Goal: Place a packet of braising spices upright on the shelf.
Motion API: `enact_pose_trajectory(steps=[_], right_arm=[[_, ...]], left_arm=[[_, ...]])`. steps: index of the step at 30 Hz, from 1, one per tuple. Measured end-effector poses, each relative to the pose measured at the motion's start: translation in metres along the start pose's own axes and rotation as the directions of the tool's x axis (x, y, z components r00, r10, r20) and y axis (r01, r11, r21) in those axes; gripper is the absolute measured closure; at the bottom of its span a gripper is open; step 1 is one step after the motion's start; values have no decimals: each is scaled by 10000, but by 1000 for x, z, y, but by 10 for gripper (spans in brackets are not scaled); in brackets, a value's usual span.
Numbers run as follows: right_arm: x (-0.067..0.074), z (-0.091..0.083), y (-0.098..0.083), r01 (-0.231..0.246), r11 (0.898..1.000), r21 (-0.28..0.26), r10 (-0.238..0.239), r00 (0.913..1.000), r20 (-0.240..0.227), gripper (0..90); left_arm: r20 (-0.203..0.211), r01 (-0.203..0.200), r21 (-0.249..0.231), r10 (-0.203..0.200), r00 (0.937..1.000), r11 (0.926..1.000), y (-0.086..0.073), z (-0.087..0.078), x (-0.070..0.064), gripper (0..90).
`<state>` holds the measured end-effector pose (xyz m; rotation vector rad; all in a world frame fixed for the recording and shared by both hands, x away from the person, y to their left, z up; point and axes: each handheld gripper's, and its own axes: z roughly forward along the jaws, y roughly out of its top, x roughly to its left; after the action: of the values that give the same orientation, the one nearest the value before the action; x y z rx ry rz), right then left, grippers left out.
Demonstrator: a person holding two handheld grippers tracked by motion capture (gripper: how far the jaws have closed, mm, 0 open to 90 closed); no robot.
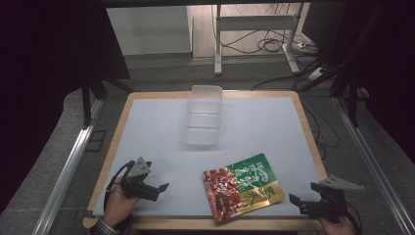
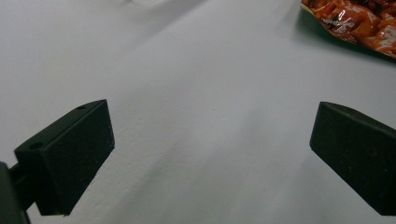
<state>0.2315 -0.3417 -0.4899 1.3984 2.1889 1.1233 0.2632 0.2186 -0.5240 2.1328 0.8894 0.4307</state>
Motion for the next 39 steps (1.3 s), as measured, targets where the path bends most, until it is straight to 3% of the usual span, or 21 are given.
enact_pose_trajectory(steps=[7, 11, 19, 29, 39], right_arm=[[-7, -4, -4, 125, 9973, -728, -115, 9998, 142, 0], [-4, -4, -3, 566, 9961, -676, -531, 9972, 522, 0], [-2, -2, -4, 848, 9949, -548, -812, 9946, 650, 0], [-1, 2, -2, 928, 9936, -638, -902, 9950, 424, 0], [6, 10, 4, 1393, 9882, -630, -1377, 9900, 291, 0]], left_arm=[[253, 52, -161, -48, 9997, 9999, 0, 0, 0, 0], [470, 175, -187, -167, 9988, 9997, -1, 0, 2, 0], [582, 75, -340, -55, 9983, 9994, -1, 1, 2, 0], [464, -44, -364, 61, 9989, 9993, -1, 0, 0, 0], [320, -161, -395, 174, 9993, 9991, -1, 0, 0, 0]])
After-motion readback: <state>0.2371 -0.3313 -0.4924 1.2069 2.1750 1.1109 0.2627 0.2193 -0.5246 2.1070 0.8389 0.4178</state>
